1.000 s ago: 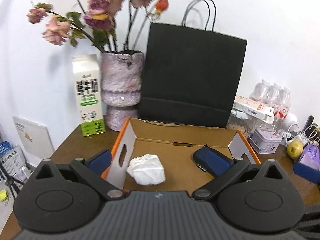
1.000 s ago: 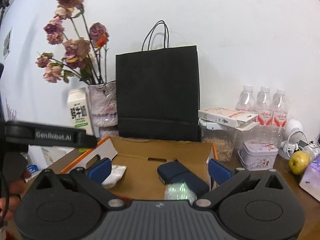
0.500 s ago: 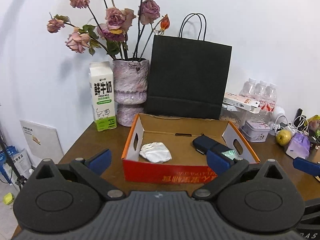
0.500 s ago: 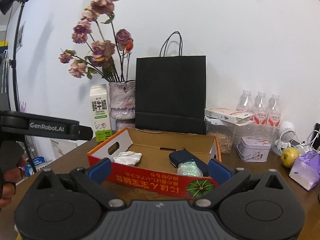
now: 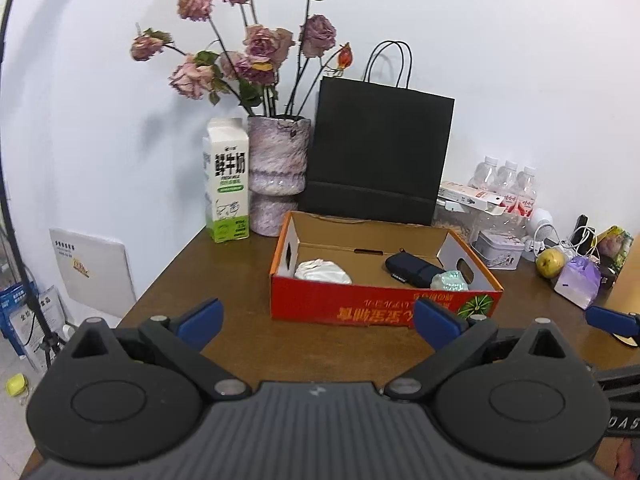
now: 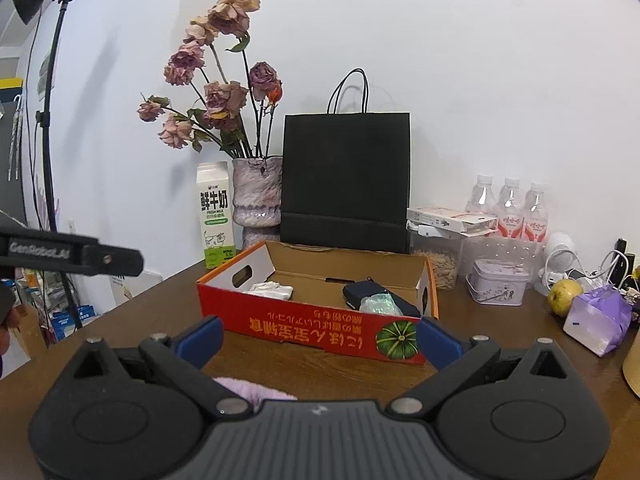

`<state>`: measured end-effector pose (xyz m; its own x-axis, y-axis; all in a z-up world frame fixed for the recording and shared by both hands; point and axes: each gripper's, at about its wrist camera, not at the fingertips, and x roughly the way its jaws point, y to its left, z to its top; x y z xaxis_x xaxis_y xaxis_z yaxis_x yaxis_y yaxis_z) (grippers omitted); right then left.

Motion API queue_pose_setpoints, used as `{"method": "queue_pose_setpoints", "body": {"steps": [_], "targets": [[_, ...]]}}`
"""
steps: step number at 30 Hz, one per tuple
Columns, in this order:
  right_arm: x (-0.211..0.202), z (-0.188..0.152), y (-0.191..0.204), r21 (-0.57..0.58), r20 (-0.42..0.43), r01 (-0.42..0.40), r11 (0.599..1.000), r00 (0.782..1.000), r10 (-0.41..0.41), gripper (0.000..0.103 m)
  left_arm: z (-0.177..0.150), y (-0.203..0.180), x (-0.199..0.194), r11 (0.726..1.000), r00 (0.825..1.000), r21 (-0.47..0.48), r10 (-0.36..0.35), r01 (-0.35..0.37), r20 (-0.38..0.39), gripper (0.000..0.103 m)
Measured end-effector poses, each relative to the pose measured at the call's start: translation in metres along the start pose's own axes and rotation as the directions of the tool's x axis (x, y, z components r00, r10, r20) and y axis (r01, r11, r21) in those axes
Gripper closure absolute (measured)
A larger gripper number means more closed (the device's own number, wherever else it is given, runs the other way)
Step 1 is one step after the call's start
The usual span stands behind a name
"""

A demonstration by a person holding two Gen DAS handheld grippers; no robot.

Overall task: Organize objects
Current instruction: 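Withdraw both grippers from the box toward the lilac hair band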

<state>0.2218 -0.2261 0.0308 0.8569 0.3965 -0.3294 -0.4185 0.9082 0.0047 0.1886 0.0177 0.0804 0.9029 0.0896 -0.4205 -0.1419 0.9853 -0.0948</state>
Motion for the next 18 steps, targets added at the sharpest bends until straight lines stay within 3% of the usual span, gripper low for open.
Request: {"method": "queue_pose_setpoints", "body": {"steps": [18], "targets": [[-0.043, -0.043, 0.008, -0.035, -0.053, -0.005, 0.999, 0.999, 0.003, 0.0, -0.057, 0.032, -0.045, 0.998, 0.998, -0.017, 0.06, -0.06, 0.009, 0.0]]}}
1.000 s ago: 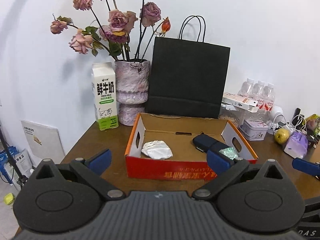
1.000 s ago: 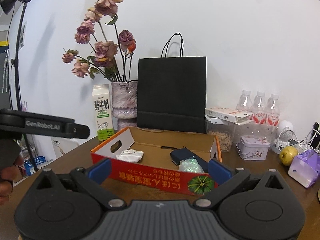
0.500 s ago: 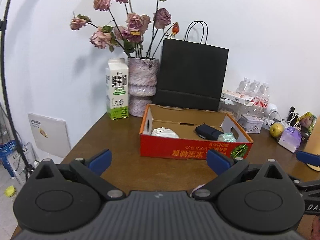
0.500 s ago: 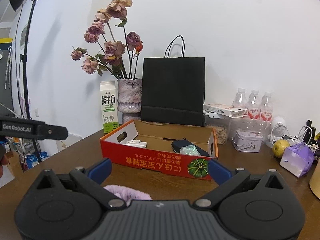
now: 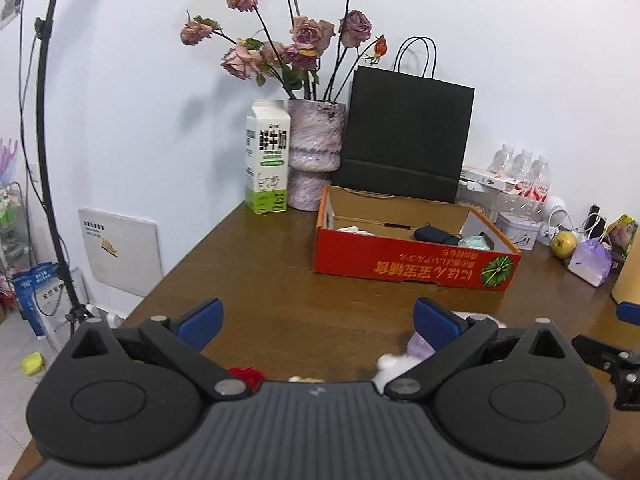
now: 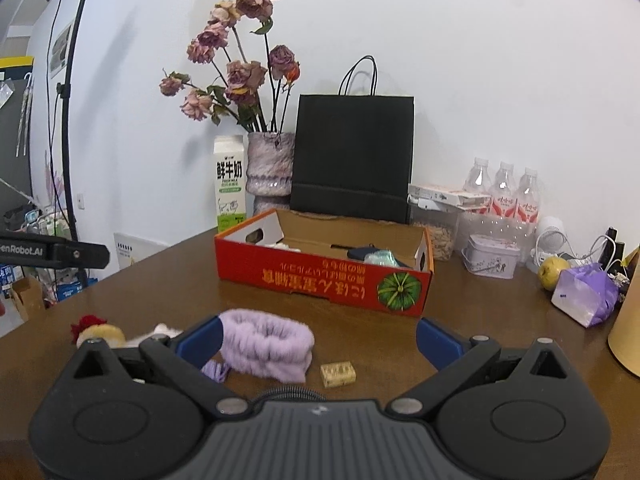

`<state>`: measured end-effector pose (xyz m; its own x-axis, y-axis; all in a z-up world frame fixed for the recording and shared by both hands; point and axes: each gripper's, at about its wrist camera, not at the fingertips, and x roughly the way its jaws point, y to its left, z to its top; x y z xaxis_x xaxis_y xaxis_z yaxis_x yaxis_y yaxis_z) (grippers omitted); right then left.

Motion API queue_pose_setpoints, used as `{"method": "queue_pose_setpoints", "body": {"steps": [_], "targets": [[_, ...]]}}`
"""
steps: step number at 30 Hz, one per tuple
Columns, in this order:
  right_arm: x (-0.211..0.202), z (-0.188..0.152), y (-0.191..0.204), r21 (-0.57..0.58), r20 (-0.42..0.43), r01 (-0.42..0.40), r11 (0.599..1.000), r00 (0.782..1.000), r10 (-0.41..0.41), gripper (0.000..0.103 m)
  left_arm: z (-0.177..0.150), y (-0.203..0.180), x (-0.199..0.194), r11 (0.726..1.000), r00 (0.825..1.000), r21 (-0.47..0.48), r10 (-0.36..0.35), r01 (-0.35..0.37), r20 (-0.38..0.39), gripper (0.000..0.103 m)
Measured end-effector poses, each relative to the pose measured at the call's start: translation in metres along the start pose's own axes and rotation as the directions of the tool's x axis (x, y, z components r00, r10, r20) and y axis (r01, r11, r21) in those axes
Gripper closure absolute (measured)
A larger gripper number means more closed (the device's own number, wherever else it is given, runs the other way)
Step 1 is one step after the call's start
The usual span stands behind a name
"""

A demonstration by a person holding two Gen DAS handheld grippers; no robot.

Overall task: Organize objects
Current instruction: 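Withdraw both grippers from the box toward the lilac hair band, then move the left gripper to the red rose while the right moves to the black braided cable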

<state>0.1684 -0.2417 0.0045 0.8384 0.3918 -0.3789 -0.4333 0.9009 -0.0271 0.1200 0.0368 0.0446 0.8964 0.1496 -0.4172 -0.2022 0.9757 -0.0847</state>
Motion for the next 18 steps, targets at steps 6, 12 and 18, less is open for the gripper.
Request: {"method": "queue_pose_setpoints", "body": {"steps": [6, 12, 18], "targets": [[-0.001, -0.016, -0.001, 0.011, -0.041, 0.001, 1.0, 0.999, 0.0, 0.0, -0.014, 0.013, -0.013, 1.0, 1.0, 0.015, 0.019, -0.019, 0.006, 0.0], [0.005, -0.036, 0.003, 0.011, -0.1, -0.001, 1.0, 0.995, 0.002, 0.0, -0.029, 0.032, -0.016, 0.999, 0.999, 0.004, 0.032, -0.032, -0.021, 0.0], [0.012, -0.058, 0.006, 0.026, -0.165, 0.002, 1.0, 0.986, 0.002, 0.0, -0.042, 0.05, -0.015, 1.0, 0.998, 0.002, 0.025, -0.025, -0.052, 0.0]]}}
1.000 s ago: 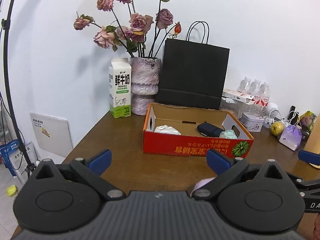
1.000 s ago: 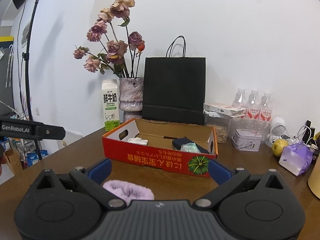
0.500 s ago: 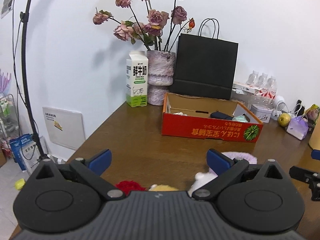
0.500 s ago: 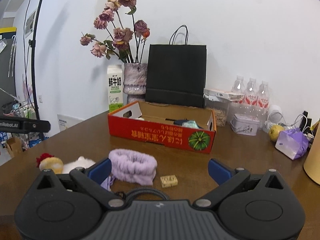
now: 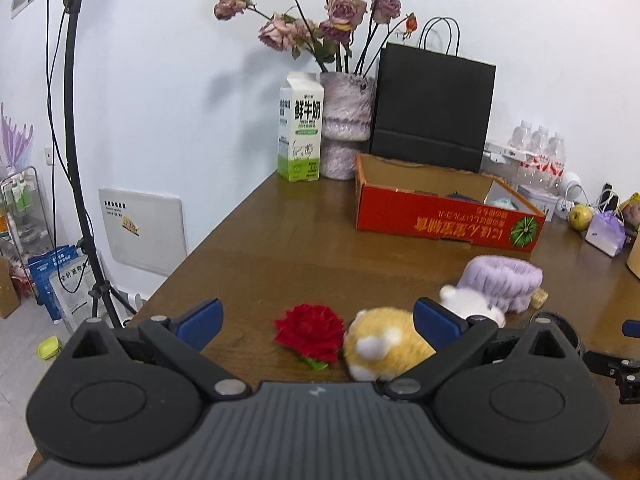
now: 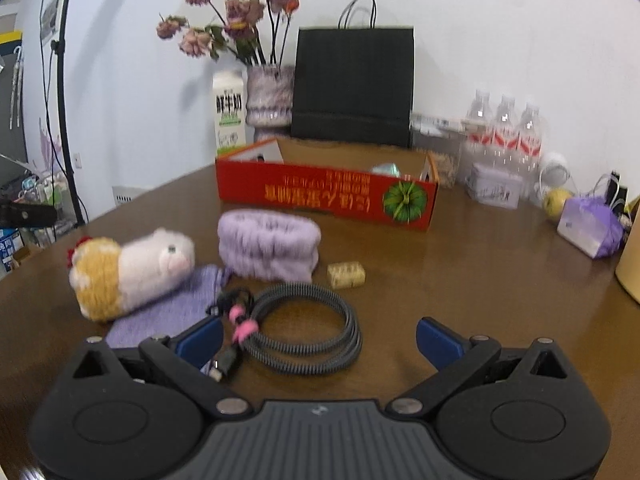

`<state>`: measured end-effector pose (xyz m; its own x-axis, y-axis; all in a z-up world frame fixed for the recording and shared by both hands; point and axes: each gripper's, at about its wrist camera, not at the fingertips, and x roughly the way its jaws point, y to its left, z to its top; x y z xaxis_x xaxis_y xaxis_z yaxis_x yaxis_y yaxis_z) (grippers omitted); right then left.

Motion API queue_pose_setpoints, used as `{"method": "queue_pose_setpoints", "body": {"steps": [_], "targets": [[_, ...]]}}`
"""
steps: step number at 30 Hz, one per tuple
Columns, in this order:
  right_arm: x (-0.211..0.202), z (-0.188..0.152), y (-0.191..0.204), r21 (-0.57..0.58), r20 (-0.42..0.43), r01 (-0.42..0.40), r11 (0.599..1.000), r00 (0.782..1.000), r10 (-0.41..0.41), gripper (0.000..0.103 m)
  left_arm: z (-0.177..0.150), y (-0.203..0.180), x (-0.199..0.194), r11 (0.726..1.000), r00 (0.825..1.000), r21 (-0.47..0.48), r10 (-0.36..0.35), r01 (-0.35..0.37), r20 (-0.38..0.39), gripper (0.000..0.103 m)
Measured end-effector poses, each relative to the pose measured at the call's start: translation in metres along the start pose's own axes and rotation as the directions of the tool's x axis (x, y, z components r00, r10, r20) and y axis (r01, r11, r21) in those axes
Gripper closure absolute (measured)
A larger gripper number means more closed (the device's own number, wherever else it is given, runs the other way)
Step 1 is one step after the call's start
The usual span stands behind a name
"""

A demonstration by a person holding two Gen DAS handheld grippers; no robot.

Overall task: Organize objects
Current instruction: 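Move the left gripper to the red rose while the right moves to the black braided cable, then grasp the red rose with the left gripper while the right grasps the coiled cable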

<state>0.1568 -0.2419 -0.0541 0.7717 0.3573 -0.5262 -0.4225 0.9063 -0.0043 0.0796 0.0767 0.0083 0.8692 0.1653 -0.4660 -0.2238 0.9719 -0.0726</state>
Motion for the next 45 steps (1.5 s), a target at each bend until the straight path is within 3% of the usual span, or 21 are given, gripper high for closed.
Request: {"method": "queue_pose_setpoints", "body": {"steps": [13, 20, 25, 26, 29, 30, 45], "targets": [[0.032, 0.005, 0.016, -0.006, -0.058, 0.014, 1.0, 0.998, -0.014, 0.0, -0.007, 0.033, 0.034, 1.0, 0.997, -0.001, 0.016, -0.016, -0.07, 0.0], [0.048, 0.008, 0.02, -0.001, -0.079, 0.034, 0.999, 0.996, -0.034, 0.0, -0.003, 0.035, 0.07, 0.999, 0.991, 0.025, -0.022, 0.026, -0.133, 0.0], [0.057, 0.011, 0.022, 0.003, -0.101, 0.049, 0.999, 0.994, -0.048, 0.0, -0.006, 0.038, 0.086, 0.999, 0.989, -0.007, -0.048, 0.048, -0.143, 0.001], [0.059, 0.011, 0.022, 0.003, -0.107, 0.049, 0.999, 0.993, -0.048, 0.0, -0.006, 0.04, 0.088, 0.998, 0.988, -0.02, -0.067, 0.065, -0.142, 0.009], [0.065, 0.013, 0.023, 0.004, -0.127, 0.045, 0.999, 0.991, -0.044, 0.0, -0.009, 0.041, 0.093, 0.99, 0.977, -0.039, -0.138, 0.133, -0.164, 0.057], [0.066, 0.013, 0.023, 0.007, -0.13, 0.043, 0.999, 0.991, -0.041, 0.0, -0.01, 0.041, 0.092, 0.99, 0.978, -0.041, -0.141, 0.136, -0.155, 0.06], [0.084, 0.021, 0.023, 0.034, -0.145, 0.02, 0.999, 0.989, -0.015, 0.0, -0.011, 0.052, 0.091, 0.99, 0.986, -0.106, -0.108, 0.095, -0.13, 0.061]]}}
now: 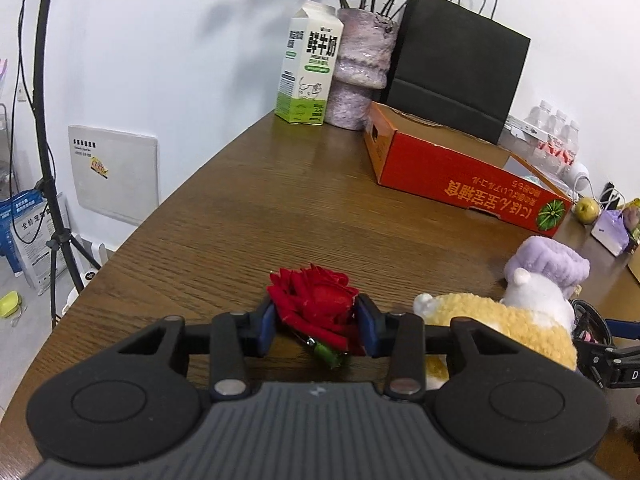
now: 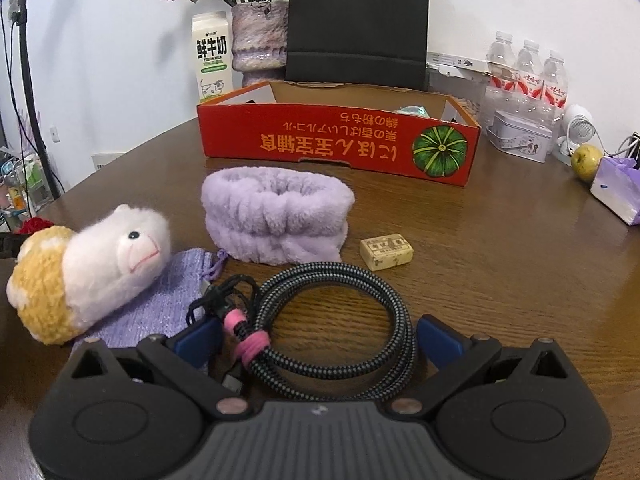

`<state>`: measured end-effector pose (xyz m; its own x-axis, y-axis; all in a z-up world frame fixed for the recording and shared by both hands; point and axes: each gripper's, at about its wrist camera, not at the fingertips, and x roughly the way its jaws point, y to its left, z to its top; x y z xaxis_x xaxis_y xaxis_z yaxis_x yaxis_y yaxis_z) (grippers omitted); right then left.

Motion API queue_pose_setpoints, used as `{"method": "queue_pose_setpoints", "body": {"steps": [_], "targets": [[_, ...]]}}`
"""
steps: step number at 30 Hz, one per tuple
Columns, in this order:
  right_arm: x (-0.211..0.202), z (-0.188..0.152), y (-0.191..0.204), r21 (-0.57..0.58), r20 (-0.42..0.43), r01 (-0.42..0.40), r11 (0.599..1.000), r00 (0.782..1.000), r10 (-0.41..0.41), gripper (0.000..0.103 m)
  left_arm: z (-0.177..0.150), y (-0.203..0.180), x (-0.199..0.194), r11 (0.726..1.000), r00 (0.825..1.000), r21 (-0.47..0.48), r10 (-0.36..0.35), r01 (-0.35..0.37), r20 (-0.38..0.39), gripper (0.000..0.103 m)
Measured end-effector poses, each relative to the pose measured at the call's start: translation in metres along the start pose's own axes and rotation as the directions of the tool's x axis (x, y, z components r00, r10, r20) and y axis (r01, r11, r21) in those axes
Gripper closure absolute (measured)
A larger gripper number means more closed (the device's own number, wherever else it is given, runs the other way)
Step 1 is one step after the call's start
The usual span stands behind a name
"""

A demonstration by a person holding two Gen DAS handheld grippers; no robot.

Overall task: Organize objects
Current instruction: 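Grasp the red rose with the left gripper while the right grasps the coiled cable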

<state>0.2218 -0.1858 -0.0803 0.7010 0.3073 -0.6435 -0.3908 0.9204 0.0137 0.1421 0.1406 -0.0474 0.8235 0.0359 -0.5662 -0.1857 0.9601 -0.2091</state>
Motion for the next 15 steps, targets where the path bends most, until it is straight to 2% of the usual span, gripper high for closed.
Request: {"method": "queue_pose_setpoints", "body": {"steps": [5, 8, 12, 15], "targets": [[0.002, 0.001, 0.002, -0.013, 0.003, -0.022, 1.0, 1.0, 0.022, 0.0, 0.0, 0.003, -0.001, 1.0, 1.0, -0.018, 0.011, -0.01, 0.005, 0.061], [0.0, 0.001, 0.003, -0.016, 0.019, -0.021, 1.0, 1.0, 0.022, 0.01, 0.0, 0.004, -0.002, 1.0, 1.0, -0.026, 0.012, -0.012, 0.007, 0.061], [-0.001, 0.001, 0.003, -0.015, 0.03, -0.013, 1.0, 0.999, 0.013, 0.011, 0.0, 0.005, -0.002, 1.0, 1.0, -0.028, 0.013, -0.012, 0.007, 0.061], [-0.008, -0.001, 0.002, -0.003, 0.073, 0.003, 1.0, 0.997, -0.003, 0.011, 0.0, 0.005, -0.002, 1.0, 1.0, -0.028, 0.013, -0.013, 0.007, 0.061]]}}
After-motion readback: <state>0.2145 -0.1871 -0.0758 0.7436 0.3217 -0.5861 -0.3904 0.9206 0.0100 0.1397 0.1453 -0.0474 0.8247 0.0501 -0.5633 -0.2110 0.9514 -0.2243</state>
